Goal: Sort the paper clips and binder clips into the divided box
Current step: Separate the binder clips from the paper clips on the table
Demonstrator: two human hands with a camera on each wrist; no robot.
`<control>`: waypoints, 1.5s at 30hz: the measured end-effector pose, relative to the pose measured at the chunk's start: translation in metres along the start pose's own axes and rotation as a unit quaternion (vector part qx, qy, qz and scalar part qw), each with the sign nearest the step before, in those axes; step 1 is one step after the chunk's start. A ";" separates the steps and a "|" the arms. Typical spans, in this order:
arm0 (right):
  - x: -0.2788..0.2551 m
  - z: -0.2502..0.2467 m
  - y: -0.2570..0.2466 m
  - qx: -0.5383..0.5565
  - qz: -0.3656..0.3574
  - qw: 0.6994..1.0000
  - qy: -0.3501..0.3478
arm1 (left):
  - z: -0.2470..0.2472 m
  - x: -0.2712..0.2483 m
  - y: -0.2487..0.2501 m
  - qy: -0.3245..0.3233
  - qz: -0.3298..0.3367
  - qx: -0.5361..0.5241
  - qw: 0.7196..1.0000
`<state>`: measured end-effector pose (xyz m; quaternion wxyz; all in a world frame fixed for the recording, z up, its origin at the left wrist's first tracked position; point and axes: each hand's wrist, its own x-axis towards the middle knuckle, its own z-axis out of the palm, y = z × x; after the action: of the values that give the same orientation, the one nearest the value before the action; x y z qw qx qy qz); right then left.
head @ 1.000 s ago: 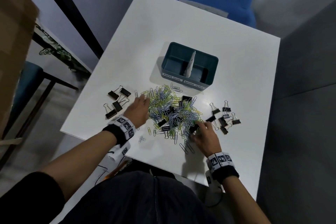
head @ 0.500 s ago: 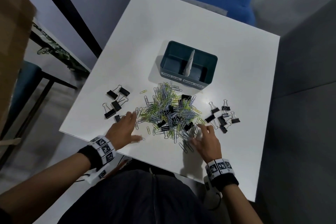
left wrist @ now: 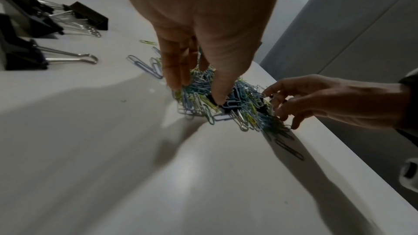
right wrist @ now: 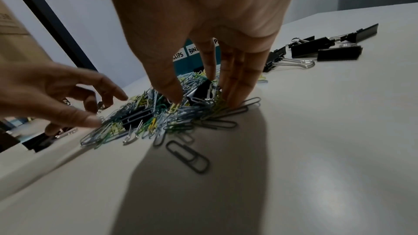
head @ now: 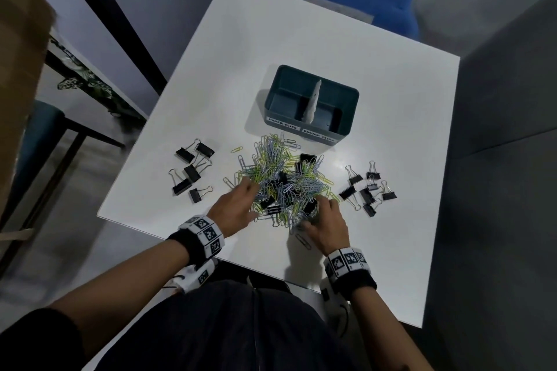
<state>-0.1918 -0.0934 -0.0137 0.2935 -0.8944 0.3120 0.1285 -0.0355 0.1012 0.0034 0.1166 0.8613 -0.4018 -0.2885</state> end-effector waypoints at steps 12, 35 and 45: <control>0.009 0.006 -0.019 -0.028 0.020 0.997 0.062 | 0.011 0.023 0.028 0.018 -0.017 0.050 0.998; 0.002 -0.032 -0.014 0.474 0.063 0.872 0.103 | 0.006 0.041 0.023 0.007 0.096 0.094 0.991; 0.019 -0.070 0.031 0.360 0.147 0.885 0.256 | 0.014 0.041 0.026 0.007 0.041 0.104 0.994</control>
<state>-0.1934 -0.1641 0.0203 0.4834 -0.6729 0.5286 -0.1845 -0.0387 0.0535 -0.0135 0.0410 0.8536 -0.4636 -0.2340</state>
